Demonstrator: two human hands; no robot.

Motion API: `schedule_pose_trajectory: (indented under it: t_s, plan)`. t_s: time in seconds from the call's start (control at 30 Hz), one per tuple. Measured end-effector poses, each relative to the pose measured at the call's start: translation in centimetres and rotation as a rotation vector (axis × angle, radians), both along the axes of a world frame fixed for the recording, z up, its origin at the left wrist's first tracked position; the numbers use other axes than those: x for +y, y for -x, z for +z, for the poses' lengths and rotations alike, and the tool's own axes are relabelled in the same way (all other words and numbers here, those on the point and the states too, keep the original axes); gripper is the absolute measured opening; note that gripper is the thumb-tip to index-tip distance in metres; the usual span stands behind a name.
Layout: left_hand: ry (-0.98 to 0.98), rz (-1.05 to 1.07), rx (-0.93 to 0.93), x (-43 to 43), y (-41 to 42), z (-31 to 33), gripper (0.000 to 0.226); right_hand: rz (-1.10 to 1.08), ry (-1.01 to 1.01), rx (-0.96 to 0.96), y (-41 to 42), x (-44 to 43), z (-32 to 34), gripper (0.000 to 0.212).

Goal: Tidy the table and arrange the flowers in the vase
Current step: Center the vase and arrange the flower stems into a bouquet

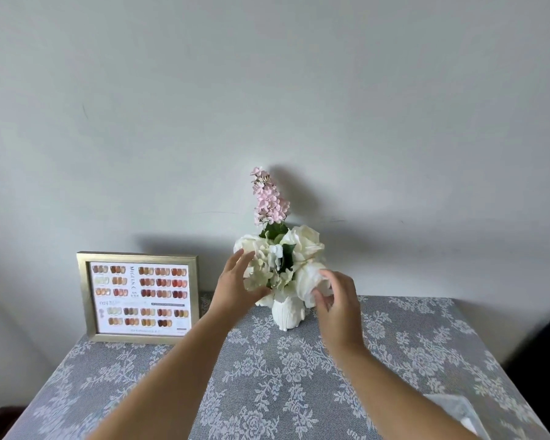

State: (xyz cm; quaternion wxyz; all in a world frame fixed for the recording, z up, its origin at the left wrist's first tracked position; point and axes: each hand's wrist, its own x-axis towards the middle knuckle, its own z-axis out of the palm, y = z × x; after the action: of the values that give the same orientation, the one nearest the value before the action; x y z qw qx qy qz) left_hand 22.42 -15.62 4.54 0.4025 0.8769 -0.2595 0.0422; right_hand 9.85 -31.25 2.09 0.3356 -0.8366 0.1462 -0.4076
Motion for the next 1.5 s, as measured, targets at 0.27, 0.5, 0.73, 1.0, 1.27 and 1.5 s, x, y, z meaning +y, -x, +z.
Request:
schedule_pose_trajectory:
  t_s: [0.27, 0.5, 0.73, 1.0, 1.27, 1.5]
  plan:
    - [-0.028, -0.01, 0.024, 0.5, 0.2, 0.1, 0.084, -0.024, 0.034, 0.015, -1.1, -1.7, 0.8, 0.04]
    - [-0.028, 0.055, -0.043, 2.0, -0.6, 0.5, 0.098, -0.102, 0.082, -0.068, 0.8, -1.2, -0.3, 0.025]
    - [0.032, -0.105, 0.078, 1.0, -0.3, 0.9, 0.083, 0.018, 0.011, -0.03, -1.0, -0.2, 1.1, 0.025]
    - [-0.01, -0.01, -0.046, 1.5, -0.2, 1.0, 0.09, -0.11, 0.055, 0.004, -0.8, -2.1, 1.8, 0.028]
    - [-0.038, -0.028, 0.099, 1.1, -0.6, 1.3, 0.122, -0.008, 0.058, 0.261, -3.3, -1.0, 4.1, 0.085]
    - [-0.044, -0.056, 0.037, 0.6, -0.3, 1.6, 0.112, 0.044, 0.171, 0.293, -3.7, -1.5, 4.8, 0.083]
